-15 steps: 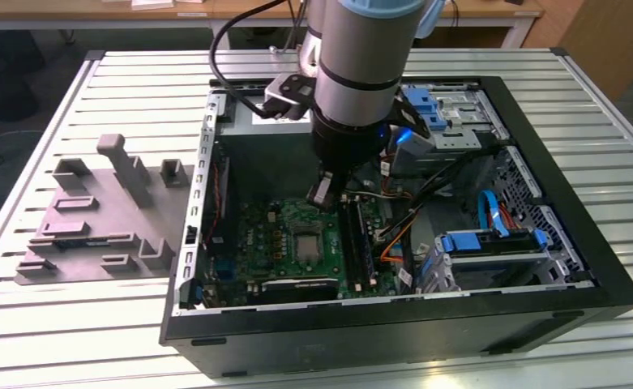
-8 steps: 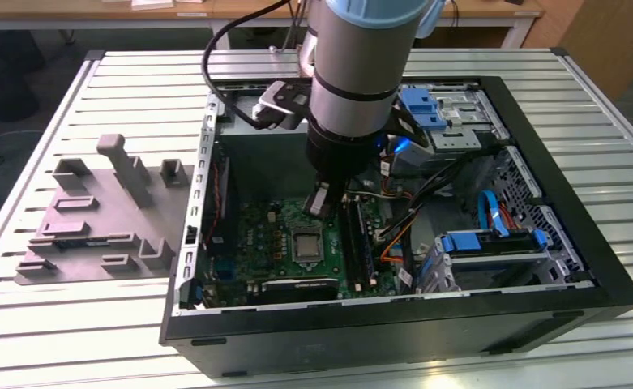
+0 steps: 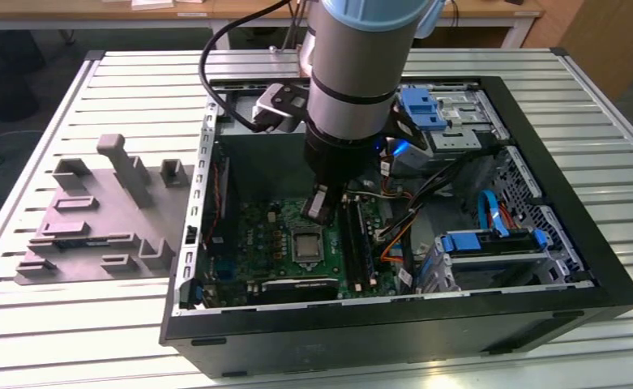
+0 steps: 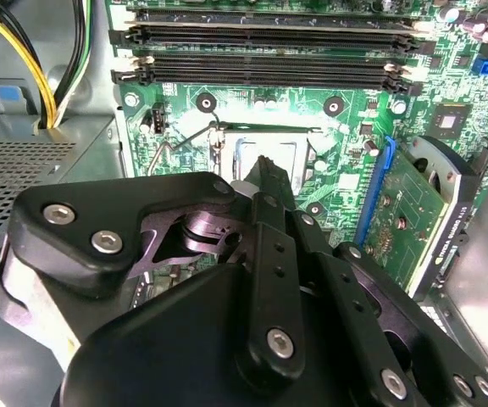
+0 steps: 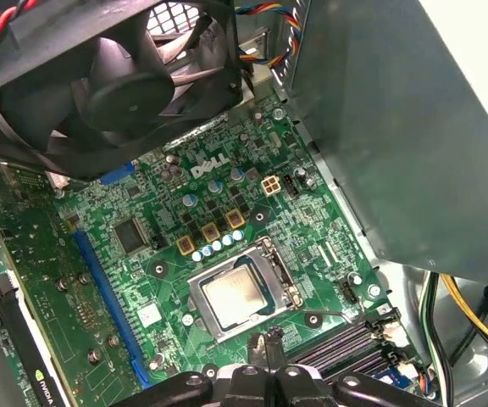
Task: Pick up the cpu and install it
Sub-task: 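Close the cpu cover, then install the first cpu locking lever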
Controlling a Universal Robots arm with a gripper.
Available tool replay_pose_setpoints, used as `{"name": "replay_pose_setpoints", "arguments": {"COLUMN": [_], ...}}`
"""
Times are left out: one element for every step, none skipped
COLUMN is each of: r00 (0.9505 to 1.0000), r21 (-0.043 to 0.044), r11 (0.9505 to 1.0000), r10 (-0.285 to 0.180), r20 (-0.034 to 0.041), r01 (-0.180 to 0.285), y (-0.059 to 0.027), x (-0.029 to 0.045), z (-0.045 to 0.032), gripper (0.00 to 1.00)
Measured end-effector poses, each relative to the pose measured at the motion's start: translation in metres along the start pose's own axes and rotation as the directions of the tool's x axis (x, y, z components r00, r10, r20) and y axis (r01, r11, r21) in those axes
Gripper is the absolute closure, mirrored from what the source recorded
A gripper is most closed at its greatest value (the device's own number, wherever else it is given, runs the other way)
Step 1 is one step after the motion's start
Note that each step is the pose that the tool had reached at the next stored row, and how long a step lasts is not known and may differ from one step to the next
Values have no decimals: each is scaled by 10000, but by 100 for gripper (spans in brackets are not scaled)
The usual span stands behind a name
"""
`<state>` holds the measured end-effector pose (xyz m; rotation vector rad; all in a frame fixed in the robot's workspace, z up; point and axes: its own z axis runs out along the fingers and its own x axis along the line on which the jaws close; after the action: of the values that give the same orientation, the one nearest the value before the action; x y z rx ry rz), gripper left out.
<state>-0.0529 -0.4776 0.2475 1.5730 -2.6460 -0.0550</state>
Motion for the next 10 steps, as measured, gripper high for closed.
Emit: {"name": "replay_pose_setpoints", "arguments": {"r00": [10000, 10000, 10000, 10000, 10000, 10000, 10000, 10000, 10000, 10000], "r21": [0, 0, 0, 1, 1, 1, 1, 1, 1, 1], "r11": [10000, 10000, 10000, 10000, 10000, 10000, 10000, 10000, 10000, 10000], "r10": [-1, -1, -12, -24, -23, -24, -24, -24, -24, -25], "r20": [0, 0, 0, -1, -2, -1, -1, -1, -1, -1], "r01": [1, 1, 12, 24, 23, 24, 24, 24, 24, 25], "y": [0, 0, 0, 0, 0, 0, 0, 0, 0, 0], "x": [0, 0, 0, 0, 0, 0, 0, 0, 0, 0], "z": [0, 0, 0, 0, 0, 0, 0, 0, 0, 0], "gripper": [89, 89, 89, 89, 89, 89, 89, 89, 89, 89]}}
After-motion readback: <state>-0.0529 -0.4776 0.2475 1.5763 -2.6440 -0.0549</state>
